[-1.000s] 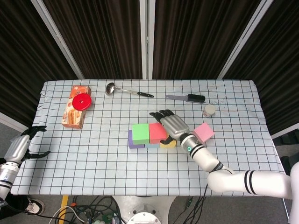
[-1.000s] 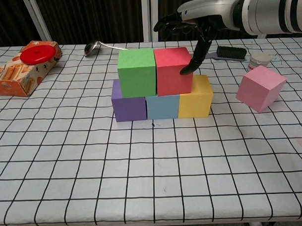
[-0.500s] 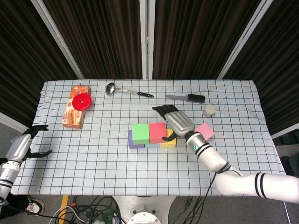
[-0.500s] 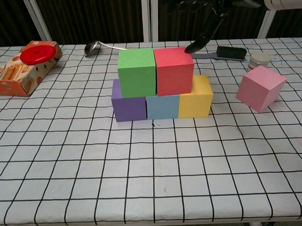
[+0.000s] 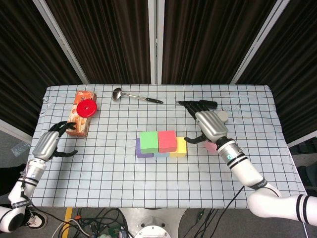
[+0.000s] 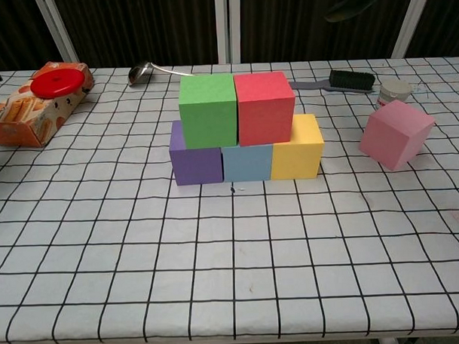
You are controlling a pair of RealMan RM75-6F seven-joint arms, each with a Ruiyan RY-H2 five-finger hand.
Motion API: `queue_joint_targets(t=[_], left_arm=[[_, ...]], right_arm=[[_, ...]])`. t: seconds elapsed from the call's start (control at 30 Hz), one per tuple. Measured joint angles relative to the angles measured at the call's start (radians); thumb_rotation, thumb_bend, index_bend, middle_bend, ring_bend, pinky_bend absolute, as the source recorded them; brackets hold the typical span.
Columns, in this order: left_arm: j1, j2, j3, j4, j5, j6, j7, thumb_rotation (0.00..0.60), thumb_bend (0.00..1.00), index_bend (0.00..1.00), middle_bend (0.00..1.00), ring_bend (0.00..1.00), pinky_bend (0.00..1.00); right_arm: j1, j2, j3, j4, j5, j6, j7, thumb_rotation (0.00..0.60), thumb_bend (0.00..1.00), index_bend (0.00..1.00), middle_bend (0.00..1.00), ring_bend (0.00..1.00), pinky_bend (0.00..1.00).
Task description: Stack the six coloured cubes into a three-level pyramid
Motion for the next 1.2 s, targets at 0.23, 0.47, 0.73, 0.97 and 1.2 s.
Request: queue_joint_targets(t=[0.23, 0.47, 0.73, 0.97, 1.2], left_arm=[[-0.108, -0.089, -0.08, -0.061, -0.148, -0.085, 0.199, 0.6, 0.06, 0.13, 0.25, 0.08, 0.11], [-0.188, -0.193, -0.15, -0.102, -0.273, -0.095, 0.317, 0.6, 0.03, 0.13, 0.25, 0.08, 0.11], [-0.244, -0.257, -0.165, -0.106, -0.35, -0.118, 0.385, 0.6, 0.03, 0.13, 0.25, 0.08, 0.11], [-0.269, -0.278, -0.17, -0.097, -0.368, -0.132, 0.389, 0.6, 0.02, 0.13, 0.25, 0.08, 0.11], [-0.294, -0.291, -0.176, -0.093, -0.378, -0.159, 0.376, 0.6, 0.0, 0.13, 0.25, 0.08, 0.11]], right_arm=[[-0.077, 0.045, 0.014, -0.008, -0.068, 0.043, 0.092, 0.6, 0.1, 0.0, 0.05, 0.0, 0.0], [-0.15, 0.08, 0.017, 0.009, -0.137, 0.061, 0.197, 0.6, 0.1, 0.0, 0.04, 0.0, 0.0], [-0.204, 0.109, 0.018, 0.037, -0.209, 0.055, 0.288, 0.6, 0.1, 0.0, 0.04, 0.0, 0.0], [-0.219, 0.111, 0.02, 0.063, -0.231, 0.034, 0.326, 0.6, 0.1, 0.0, 0.04, 0.0, 0.0], [-0.231, 0.112, 0.025, 0.074, -0.237, 0.025, 0.339, 0.6, 0.1, 0.0, 0.04, 0.0, 0.0]])
